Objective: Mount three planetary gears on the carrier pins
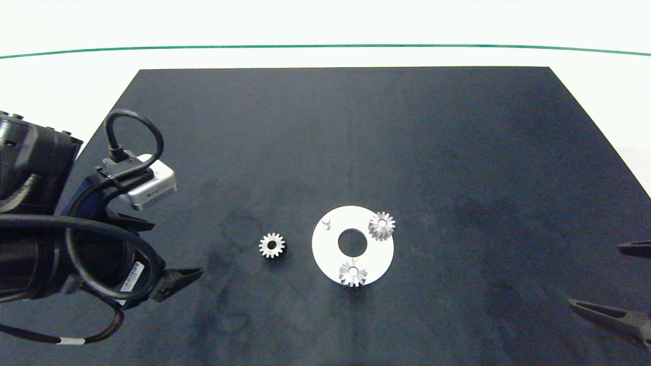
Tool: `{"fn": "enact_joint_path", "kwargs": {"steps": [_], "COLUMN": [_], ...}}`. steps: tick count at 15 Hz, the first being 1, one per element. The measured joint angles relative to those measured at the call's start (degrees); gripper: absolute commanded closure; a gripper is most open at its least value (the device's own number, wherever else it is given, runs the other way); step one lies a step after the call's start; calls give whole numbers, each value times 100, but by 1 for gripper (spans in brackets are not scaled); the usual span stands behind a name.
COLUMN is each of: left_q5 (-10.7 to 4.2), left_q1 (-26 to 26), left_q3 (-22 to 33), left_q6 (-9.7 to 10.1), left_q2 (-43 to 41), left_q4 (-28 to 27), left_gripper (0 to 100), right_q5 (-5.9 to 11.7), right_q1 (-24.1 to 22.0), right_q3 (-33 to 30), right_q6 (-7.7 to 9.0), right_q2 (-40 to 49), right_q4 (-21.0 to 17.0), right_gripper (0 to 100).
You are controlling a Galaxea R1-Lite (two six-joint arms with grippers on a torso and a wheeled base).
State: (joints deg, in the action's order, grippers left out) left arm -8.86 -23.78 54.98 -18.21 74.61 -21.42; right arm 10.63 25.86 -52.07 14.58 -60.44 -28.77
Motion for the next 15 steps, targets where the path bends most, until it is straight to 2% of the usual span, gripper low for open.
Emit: {"fn": "enact_joint_path", "kwargs": {"steps": [5,6,12,15], "left_q5": [32,38,32,11], "left_q1": [-41,-80,-313,-608], "left_q3": [-49,-51,-55,-49], "left_q6": [69,132,733,1086], "left_q2": [456,538,963,1007], "left_q4": [227,238,745,852], "left_gripper": [0,0,0,0], "right_q5": [4,4,2,4], "right_q1": [5,5,5,5], "right_q3": [-20,-22,-13,-7], "right_q6": [9,9,9,0], "right_q2": [16,16,-15,-22], "right_q4": [-9,-9,-9,-6], "right_gripper": [0,0,0,0]}}
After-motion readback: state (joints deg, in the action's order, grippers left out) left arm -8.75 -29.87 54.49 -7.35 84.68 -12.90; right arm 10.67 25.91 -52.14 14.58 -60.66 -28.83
